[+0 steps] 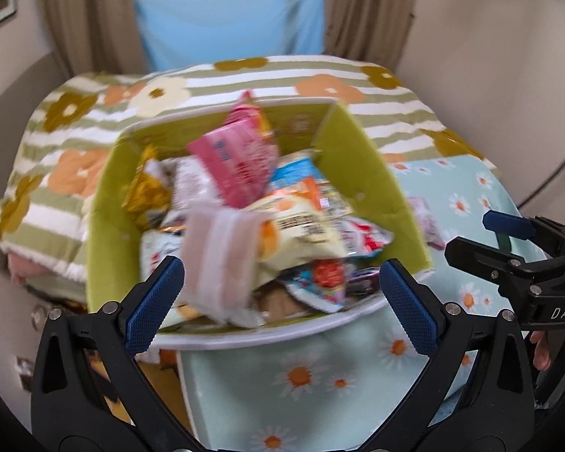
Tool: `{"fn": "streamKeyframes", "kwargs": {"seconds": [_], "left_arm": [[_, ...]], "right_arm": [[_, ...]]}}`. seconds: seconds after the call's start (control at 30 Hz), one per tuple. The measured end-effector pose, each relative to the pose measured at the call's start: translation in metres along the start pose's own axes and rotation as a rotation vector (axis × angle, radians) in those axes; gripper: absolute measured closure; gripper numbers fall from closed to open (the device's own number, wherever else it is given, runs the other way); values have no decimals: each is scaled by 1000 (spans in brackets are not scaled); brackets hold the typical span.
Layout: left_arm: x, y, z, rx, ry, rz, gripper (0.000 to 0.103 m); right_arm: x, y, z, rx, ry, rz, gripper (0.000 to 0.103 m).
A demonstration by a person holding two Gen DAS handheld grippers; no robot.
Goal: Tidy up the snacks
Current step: 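Move both tools back over the last two snacks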
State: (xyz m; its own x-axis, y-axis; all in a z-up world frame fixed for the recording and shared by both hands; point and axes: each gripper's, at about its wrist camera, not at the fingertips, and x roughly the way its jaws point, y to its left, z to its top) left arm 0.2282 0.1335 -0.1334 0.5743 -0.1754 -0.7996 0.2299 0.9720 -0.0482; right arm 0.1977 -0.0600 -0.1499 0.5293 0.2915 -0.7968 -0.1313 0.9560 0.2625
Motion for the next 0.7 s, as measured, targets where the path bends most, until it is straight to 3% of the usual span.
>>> {"fn": "streamKeyframes", "kwargs": {"seconds": [0.13, 0.4, 0.7], "left_arm": [[4, -39, 9, 54, -6, -77, 0], [24, -132, 29, 146, 20, -149, 0], [68, -213, 44, 155, 105, -124, 0]], "right_arm": [[-24, -34, -8, 53, -50, -66, 8], [-62, -122, -25, 174, -75, -169, 8], [-73, -219, -50, 335, -40, -188, 8]]}}
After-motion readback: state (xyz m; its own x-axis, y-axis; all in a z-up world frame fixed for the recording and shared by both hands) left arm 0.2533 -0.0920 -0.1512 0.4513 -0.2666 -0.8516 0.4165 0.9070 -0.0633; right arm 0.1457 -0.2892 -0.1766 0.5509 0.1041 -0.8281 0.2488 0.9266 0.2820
